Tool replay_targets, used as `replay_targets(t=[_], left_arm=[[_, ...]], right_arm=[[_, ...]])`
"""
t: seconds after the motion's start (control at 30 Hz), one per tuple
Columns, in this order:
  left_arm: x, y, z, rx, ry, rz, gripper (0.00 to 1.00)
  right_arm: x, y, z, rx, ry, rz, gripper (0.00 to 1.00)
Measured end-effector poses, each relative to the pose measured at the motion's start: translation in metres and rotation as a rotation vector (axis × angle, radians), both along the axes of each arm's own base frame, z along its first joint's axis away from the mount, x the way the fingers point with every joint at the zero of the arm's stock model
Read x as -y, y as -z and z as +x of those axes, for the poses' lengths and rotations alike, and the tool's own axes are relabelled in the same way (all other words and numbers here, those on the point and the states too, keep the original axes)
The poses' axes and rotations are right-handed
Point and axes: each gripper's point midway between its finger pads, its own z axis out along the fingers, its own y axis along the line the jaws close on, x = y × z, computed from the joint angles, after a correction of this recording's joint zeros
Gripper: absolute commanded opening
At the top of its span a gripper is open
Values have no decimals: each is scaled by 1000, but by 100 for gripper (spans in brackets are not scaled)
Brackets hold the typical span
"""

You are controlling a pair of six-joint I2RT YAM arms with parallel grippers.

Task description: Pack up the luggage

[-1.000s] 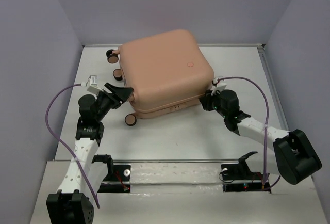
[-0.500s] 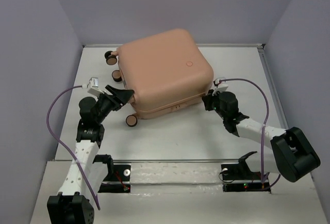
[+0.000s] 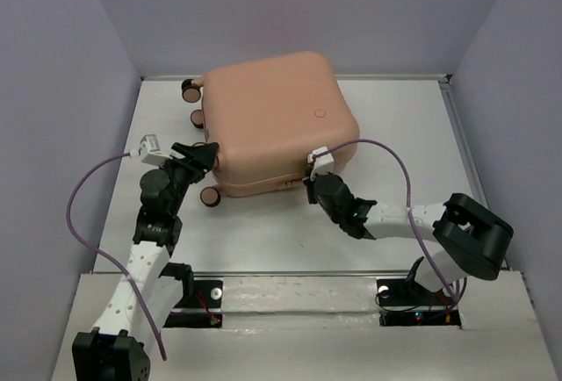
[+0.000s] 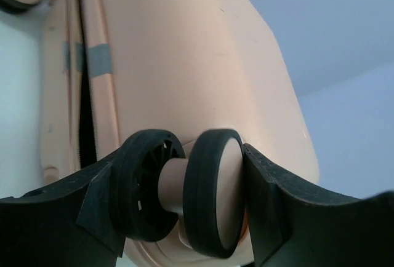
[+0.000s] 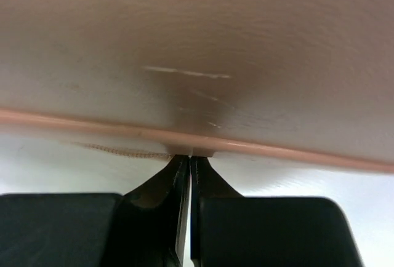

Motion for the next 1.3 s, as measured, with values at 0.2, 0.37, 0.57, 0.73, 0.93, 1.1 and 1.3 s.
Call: replay_targets(t=[0.2, 0.37, 0.57, 0.73, 0.93, 1.1, 1.3], left_arm=[[-26, 2, 10, -13, -151, -23, 6], [-8, 9, 2, -34, -67, -36, 6], [27, 10, -17, -29, 116, -6, 6], [31, 10, -17, -13, 135, -5, 6], [35, 12, -19, -23, 145, 6, 6], [27, 6, -22, -23, 111, 40, 6], [9, 9, -27, -5, 9, 30, 6]], right_arm=[[-29, -3, -31, -24, -119, 51, 7], [-43, -11, -54, -77, -249, 110, 7], [0, -27, -66, -156, -304, 157, 7], [-19, -21, -84, -223, -394, 193, 7], [-136, -21, -112, -187, -587, 212, 7], [-154, -23, -111, -139, -611, 195, 7], [-186, -26, -111, -82, -655, 180, 7]])
